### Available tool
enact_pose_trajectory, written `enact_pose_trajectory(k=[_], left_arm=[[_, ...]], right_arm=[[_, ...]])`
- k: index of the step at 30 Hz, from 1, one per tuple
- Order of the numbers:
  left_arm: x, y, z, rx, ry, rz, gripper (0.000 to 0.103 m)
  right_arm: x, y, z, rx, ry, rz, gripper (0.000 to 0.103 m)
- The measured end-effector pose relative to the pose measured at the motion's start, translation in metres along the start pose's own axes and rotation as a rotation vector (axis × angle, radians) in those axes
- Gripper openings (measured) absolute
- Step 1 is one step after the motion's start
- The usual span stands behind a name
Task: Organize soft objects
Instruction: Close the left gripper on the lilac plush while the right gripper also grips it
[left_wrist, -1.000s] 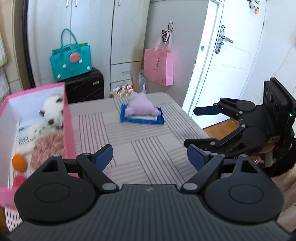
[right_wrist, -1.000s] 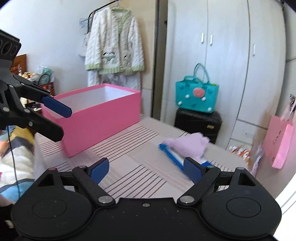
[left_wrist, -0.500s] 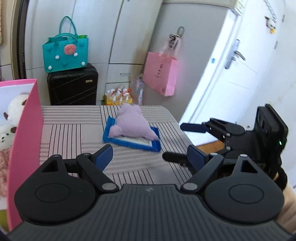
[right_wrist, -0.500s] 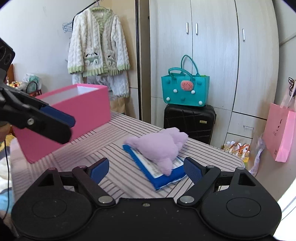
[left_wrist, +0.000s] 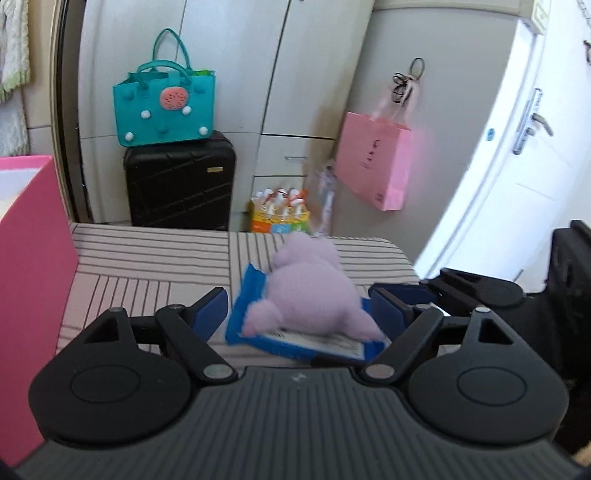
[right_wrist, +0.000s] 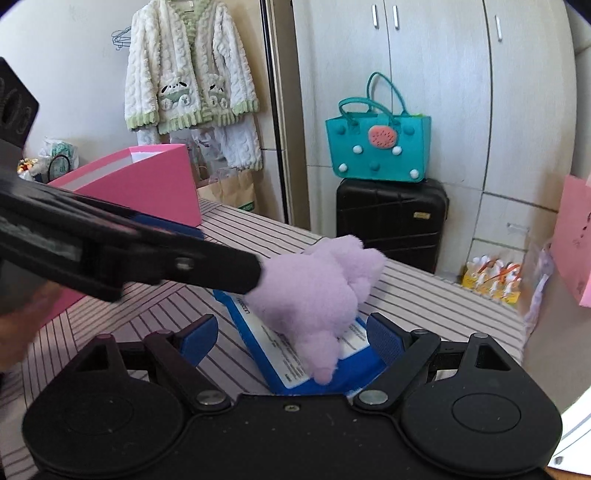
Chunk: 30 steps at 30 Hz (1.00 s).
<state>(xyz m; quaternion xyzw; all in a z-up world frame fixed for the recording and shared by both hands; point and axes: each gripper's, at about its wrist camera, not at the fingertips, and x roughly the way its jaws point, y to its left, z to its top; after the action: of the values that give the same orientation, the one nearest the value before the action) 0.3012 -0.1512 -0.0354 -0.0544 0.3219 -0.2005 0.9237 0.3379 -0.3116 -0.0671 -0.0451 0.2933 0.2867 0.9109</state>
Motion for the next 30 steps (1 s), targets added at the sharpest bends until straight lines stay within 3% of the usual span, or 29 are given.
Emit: enact_pose_trajectory(k=[9,17,20,30], left_arm=[[0.025,0.002,0.004,-0.029,0.017,-0.012,0.067],[0.038,0.008,-0.001,-0.079,0.041,-0.02,0.056],[0.038,0.009,-0.003,-0.086,0.038,-0.036,0.049],[0.029,0.009,-0.005,-0.13,0.05,-0.061,0.042]], right_arm=[[0.011,-0.012,-0.001,0.094,0.004,0.025,0.086],[0.012,-0.013,-0.003,0.099,0.004,0.014,0.063],[0.012,-0.015,-0.004,0.105,0.005,0.016,0.059],[-0.001,-0.002,-0.002,0.082,0.02,-0.009,0.058]])
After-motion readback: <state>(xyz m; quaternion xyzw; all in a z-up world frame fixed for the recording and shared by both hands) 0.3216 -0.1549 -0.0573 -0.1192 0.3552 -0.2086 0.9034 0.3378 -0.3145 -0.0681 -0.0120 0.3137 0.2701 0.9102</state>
